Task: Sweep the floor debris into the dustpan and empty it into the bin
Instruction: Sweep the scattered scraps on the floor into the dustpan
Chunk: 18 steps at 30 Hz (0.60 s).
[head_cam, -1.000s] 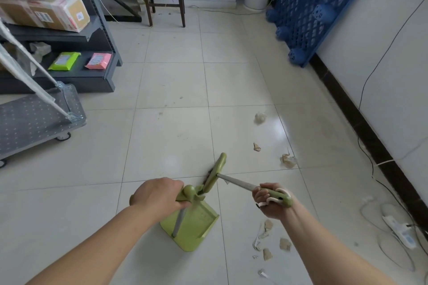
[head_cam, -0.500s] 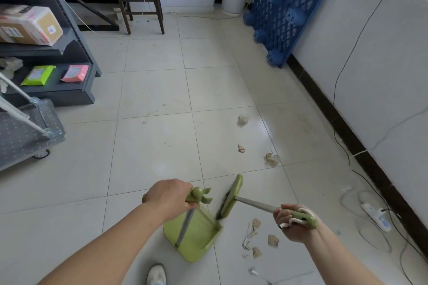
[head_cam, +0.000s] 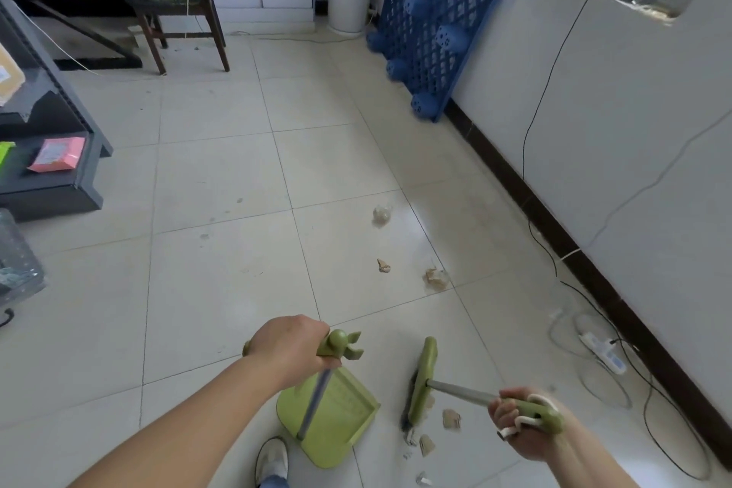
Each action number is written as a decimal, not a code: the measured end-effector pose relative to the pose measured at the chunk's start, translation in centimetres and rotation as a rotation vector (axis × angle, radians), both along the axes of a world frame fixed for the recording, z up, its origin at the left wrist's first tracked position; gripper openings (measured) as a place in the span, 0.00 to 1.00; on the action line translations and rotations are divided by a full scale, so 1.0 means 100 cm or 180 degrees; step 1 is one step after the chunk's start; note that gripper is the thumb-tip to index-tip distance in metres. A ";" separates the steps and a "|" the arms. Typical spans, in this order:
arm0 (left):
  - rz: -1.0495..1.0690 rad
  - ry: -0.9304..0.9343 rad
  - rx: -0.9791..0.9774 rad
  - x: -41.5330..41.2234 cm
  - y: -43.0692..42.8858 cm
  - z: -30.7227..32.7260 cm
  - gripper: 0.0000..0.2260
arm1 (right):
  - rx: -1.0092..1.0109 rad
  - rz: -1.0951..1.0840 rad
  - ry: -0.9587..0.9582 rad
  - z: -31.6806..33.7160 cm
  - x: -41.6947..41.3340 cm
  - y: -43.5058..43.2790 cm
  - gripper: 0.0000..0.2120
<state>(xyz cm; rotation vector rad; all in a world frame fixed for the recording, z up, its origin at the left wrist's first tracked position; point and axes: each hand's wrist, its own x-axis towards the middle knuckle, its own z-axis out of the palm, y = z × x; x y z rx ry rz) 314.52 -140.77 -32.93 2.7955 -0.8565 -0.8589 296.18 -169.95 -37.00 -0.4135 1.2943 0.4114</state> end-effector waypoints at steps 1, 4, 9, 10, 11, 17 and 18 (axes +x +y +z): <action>-0.0038 0.0005 -0.0003 0.005 0.000 0.001 0.14 | -0.0034 -0.0009 -0.0015 0.002 0.005 0.004 0.03; -0.0102 -0.0001 -0.0032 0.025 0.002 0.004 0.15 | -0.0065 -0.0119 -0.0077 0.000 0.023 0.014 0.09; -0.0149 -0.0047 -0.0096 0.069 0.009 0.006 0.15 | -0.0067 -0.0240 -0.0165 0.004 0.068 0.025 0.15; -0.0157 -0.0051 -0.0104 0.079 0.011 0.006 0.15 | -0.0057 -0.0198 -0.0189 0.005 0.081 0.026 0.16; -0.0160 -0.0056 -0.0109 0.088 0.013 0.005 0.15 | -0.0037 -0.0140 -0.0215 0.006 0.094 0.028 0.17; -0.0129 -0.0134 -0.0111 0.142 0.034 0.000 0.16 | -0.0104 0.0078 -0.0476 0.015 0.183 0.043 0.15; -0.0108 -0.0157 -0.0116 0.151 0.038 -0.002 0.16 | -0.0122 0.0127 -0.0514 0.016 0.197 0.045 0.15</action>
